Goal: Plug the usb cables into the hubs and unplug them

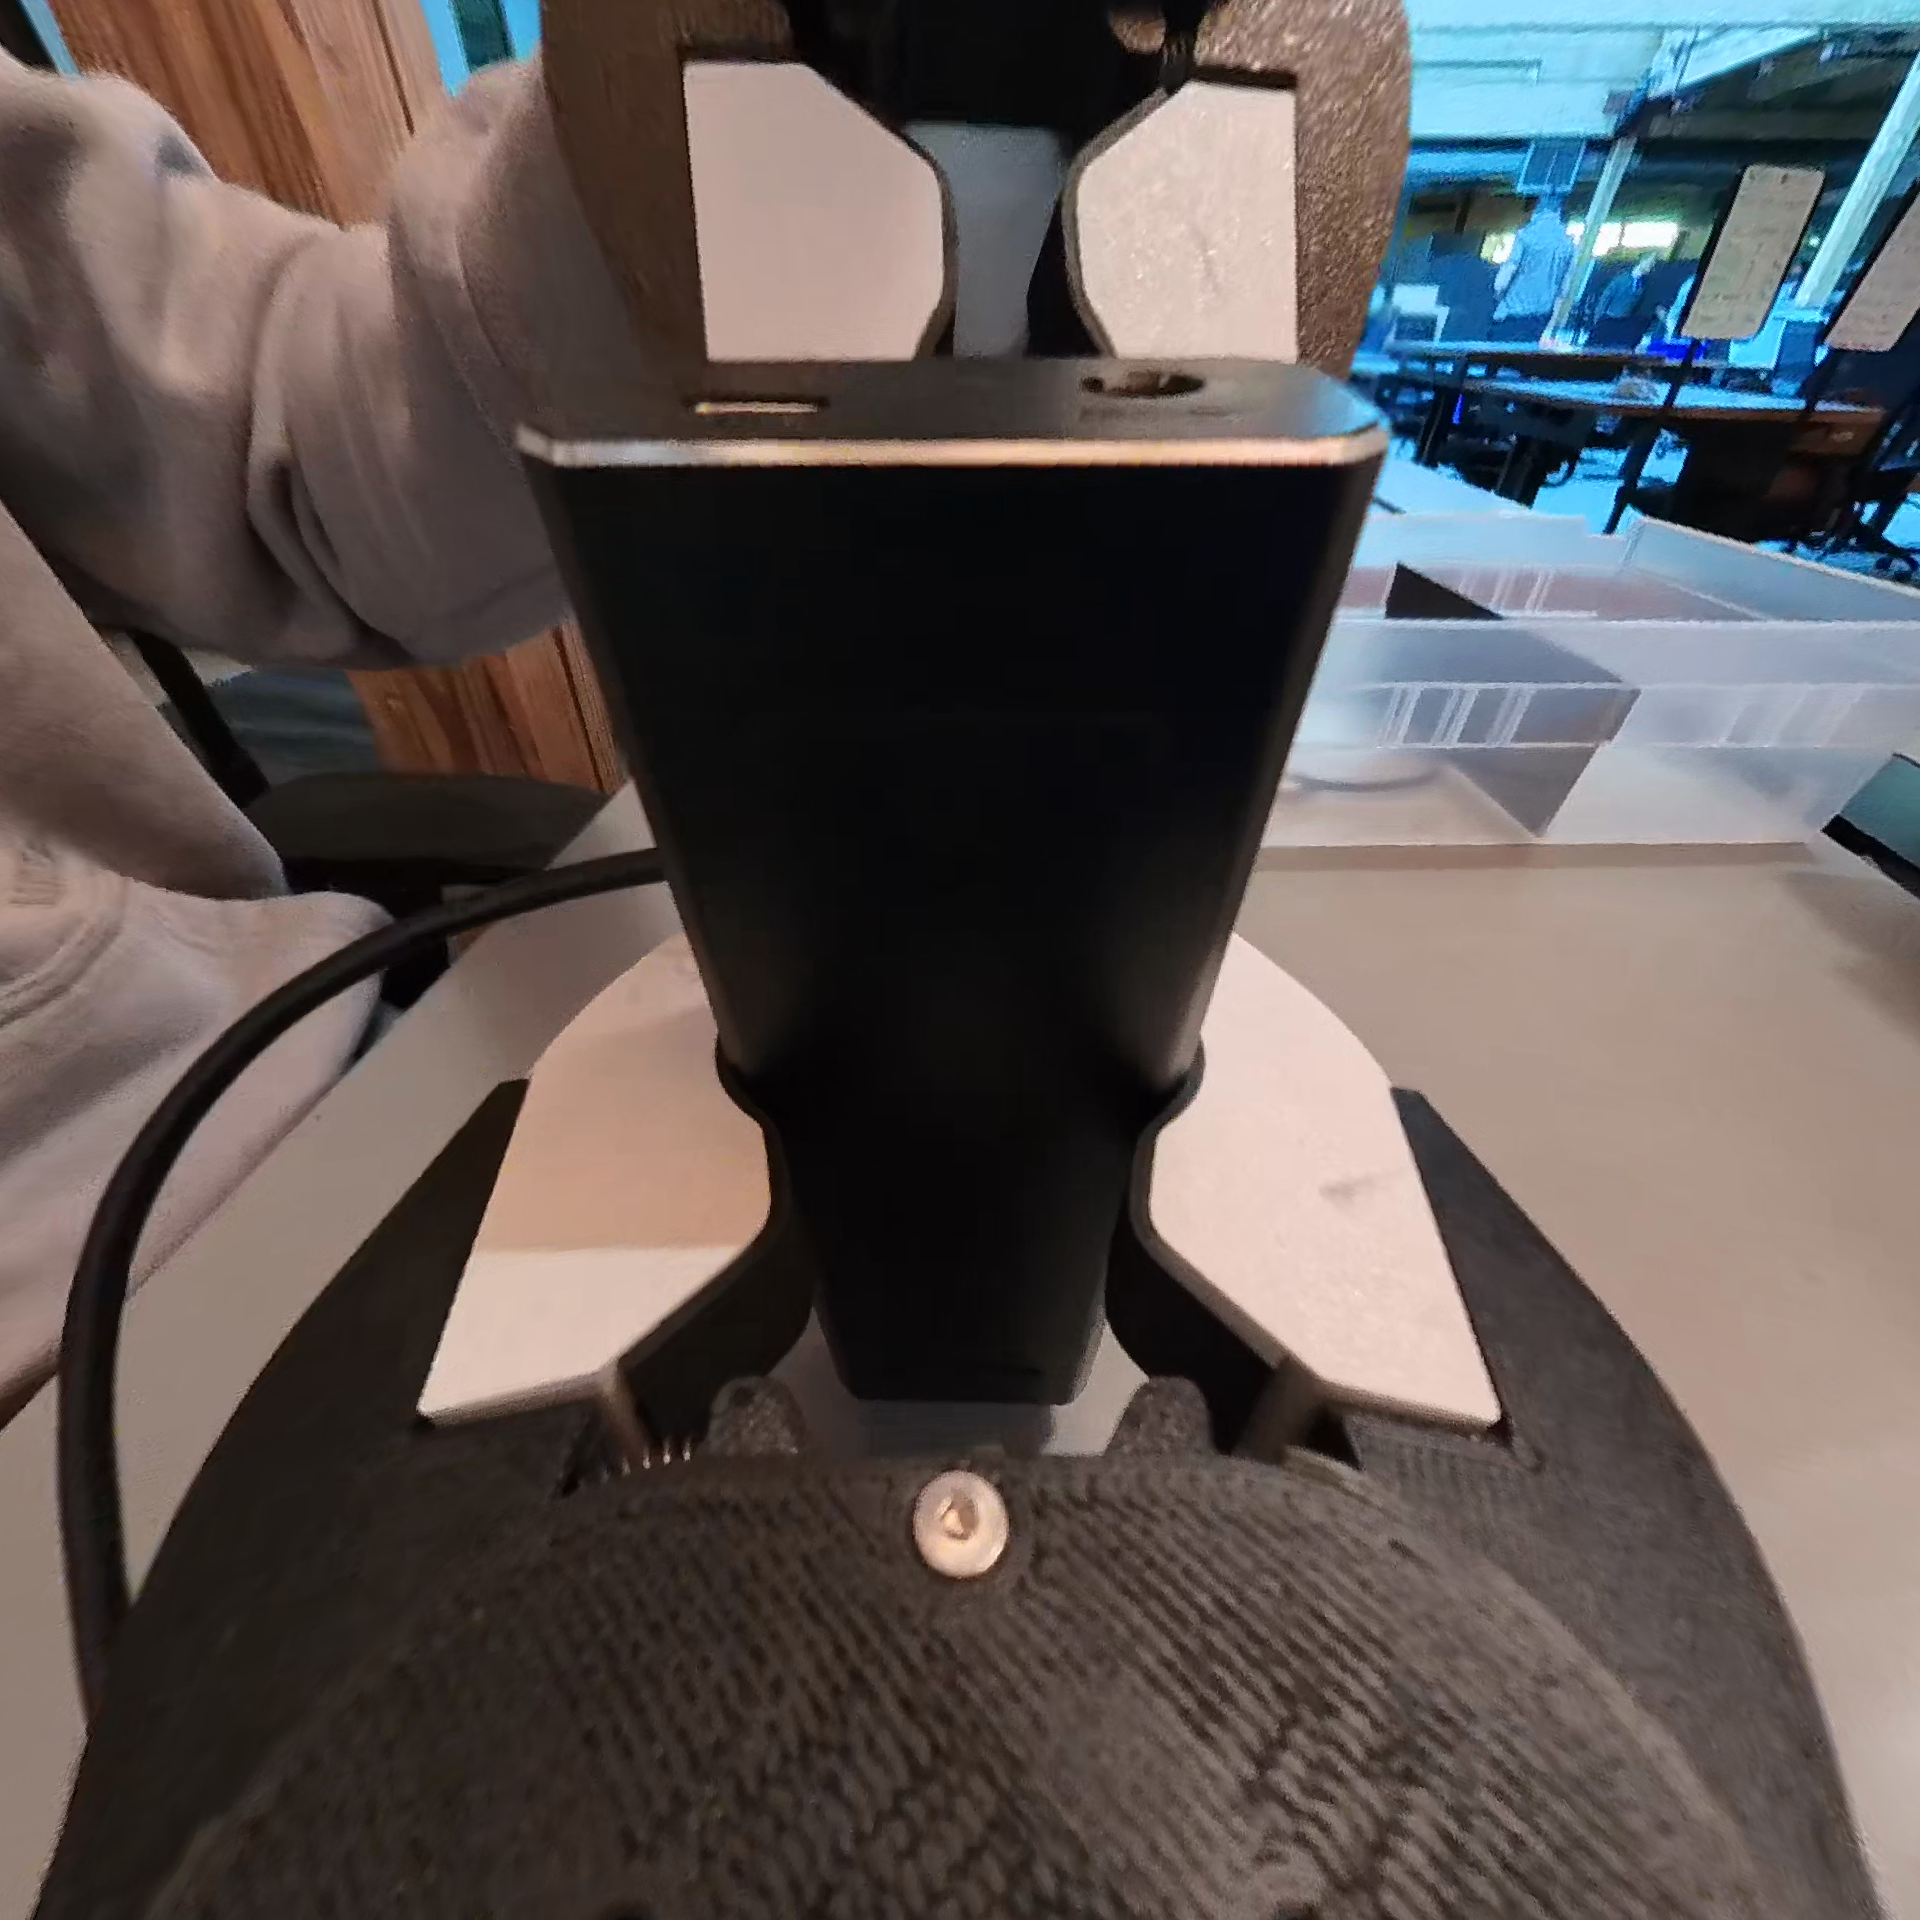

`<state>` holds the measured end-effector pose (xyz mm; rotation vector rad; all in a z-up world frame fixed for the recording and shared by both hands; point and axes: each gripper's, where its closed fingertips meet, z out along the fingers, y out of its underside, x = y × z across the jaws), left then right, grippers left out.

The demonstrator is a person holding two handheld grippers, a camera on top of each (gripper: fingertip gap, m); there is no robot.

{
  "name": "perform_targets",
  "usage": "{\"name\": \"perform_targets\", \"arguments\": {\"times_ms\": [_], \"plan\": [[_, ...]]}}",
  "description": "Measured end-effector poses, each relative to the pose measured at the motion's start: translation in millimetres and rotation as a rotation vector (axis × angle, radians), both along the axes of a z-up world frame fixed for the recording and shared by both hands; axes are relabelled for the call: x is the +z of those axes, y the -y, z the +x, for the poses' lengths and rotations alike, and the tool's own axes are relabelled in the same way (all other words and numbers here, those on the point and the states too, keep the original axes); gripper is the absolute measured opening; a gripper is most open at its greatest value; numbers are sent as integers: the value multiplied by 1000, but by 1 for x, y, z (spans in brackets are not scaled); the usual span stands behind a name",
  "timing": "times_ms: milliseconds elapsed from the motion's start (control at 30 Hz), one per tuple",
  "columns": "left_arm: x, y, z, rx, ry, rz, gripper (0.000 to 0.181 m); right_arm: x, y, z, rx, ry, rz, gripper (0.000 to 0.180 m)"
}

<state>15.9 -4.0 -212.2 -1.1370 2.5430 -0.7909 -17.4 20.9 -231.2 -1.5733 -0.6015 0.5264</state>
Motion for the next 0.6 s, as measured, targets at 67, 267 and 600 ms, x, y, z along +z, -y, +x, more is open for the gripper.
{"name": "perform_targets", "arguments": {"times_ms": [67,267,600], "plan": [[-1,-2,-1,-29,33,31,17,3,-1,0,-2,-26,9,73],[27,-1,-2,24,155,-184,27,24,4,-1,2,-80,86,73],[19,-16,-11,406,-70,-879,18,17,-1,2,-67,38,93,73]]}}
